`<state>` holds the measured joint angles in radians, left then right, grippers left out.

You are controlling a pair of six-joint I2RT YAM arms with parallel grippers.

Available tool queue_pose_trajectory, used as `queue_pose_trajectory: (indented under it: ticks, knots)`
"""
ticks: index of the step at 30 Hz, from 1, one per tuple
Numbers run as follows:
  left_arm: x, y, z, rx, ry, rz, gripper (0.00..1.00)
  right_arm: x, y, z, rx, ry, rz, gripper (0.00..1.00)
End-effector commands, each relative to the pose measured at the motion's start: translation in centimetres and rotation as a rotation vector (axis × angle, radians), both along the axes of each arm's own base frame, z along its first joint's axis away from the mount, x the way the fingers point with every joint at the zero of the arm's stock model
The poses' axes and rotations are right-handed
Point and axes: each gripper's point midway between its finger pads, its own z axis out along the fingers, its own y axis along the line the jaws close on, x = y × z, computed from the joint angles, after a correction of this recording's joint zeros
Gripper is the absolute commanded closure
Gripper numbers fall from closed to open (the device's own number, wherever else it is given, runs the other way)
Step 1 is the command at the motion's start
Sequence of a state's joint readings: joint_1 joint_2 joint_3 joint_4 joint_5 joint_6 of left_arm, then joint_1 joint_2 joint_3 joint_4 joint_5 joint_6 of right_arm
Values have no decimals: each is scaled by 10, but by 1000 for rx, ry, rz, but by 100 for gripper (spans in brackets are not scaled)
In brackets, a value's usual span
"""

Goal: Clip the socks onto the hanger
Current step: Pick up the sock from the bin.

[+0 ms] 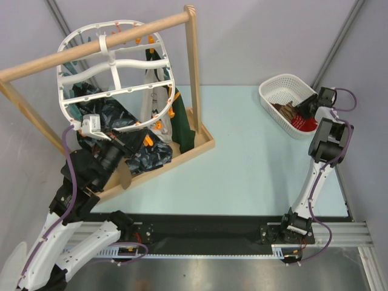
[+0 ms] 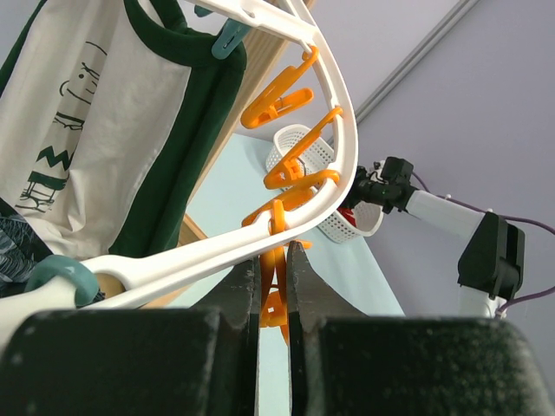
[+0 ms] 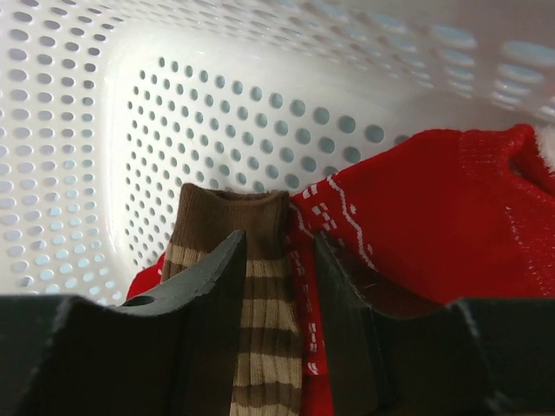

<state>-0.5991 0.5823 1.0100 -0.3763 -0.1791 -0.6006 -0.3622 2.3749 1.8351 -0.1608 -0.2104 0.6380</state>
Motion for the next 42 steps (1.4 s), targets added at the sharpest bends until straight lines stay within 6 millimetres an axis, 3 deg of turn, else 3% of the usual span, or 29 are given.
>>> queue_pose_trajectory:
  ticks: [1,9,18,21,27,34,38,40,41,42]
  knots:
    - [-2,0,0,28,-2,-10,100,13,-1,10,17,-48,6,58]
    - [-3,1,-1,24,3,-9,100,25,1,10,39,-70,22,74]
    - [-4,1,-2,21,4,-12,100,29,8,15,85,-91,32,75]
    - [-3,1,-1,24,3,-12,100,31,12,20,71,-105,50,82]
    - [-3,-1,-2,26,3,-16,100,33,17,4,84,-79,50,75]
    - [-4,2,-2,26,9,-10,100,44,14,-1,97,-62,53,78]
    - [-5,0,-4,19,17,-20,100,54,13,39,43,-119,77,97]
    - [-4,-1,-5,15,15,-22,100,54,15,61,24,-148,86,100]
    - [-4,-2,-7,14,19,-22,100,53,18,93,5,-194,96,100]
    - [-3,-2,-10,17,24,-20,100,50,22,101,-13,-204,110,100]
